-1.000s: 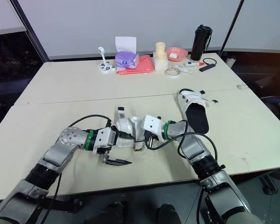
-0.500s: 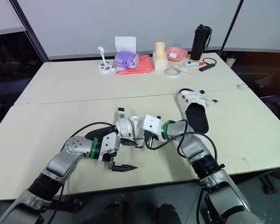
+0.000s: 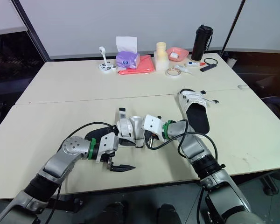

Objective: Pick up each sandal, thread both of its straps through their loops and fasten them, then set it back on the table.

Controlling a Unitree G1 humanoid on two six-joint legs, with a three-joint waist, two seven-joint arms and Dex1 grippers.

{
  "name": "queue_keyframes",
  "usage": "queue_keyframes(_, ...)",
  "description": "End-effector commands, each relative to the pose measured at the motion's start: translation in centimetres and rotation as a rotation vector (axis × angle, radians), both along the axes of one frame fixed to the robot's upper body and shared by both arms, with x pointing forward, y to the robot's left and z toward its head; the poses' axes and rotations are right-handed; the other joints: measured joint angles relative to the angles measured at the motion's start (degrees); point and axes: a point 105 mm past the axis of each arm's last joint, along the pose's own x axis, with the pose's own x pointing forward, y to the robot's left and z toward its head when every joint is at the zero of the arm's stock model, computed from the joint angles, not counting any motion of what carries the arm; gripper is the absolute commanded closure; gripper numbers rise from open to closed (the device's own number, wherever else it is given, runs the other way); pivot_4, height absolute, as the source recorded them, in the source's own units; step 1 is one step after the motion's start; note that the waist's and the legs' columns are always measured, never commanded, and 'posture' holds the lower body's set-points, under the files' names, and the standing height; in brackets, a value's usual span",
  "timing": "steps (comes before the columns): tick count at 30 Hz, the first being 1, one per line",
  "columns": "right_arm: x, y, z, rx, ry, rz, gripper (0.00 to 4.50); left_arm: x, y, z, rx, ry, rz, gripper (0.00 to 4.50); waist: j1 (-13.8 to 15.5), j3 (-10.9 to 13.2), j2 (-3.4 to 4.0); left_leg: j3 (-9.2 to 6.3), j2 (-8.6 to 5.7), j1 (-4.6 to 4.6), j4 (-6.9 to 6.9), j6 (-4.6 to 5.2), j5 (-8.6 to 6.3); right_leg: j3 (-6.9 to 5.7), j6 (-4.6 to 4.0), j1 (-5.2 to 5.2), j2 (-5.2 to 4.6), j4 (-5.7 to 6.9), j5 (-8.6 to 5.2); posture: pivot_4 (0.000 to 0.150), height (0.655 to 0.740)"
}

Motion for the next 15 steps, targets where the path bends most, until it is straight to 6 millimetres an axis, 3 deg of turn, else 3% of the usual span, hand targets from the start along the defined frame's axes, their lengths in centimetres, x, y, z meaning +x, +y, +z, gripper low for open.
queue_keyframes(1,-0.64,-0.12,-2.61,-0.071,0.075,0.003,4.50,0.65,0.81,0.34,-0.006,-0.016,0.067,0.04,0.00,0.00,0.00,0.00,0.00,0.00,0.00,0.00,0.00,0.00,-0.01,0.00,0.00,0.00,0.00,0.150,0.7400)
queue_keyframes(15,-0.47,-0.11,-2.52,-0.071,0.070,-0.001,4.50,1.16,0.67,0.28,-0.038,-0.004,0.143,0.04,0.11,0.00,0.00,0.00,0.00,0.01,0.01,0.00,0.00,0.00,-0.04,0.02,0.00,0.00,0.01,0.150,0.7400)
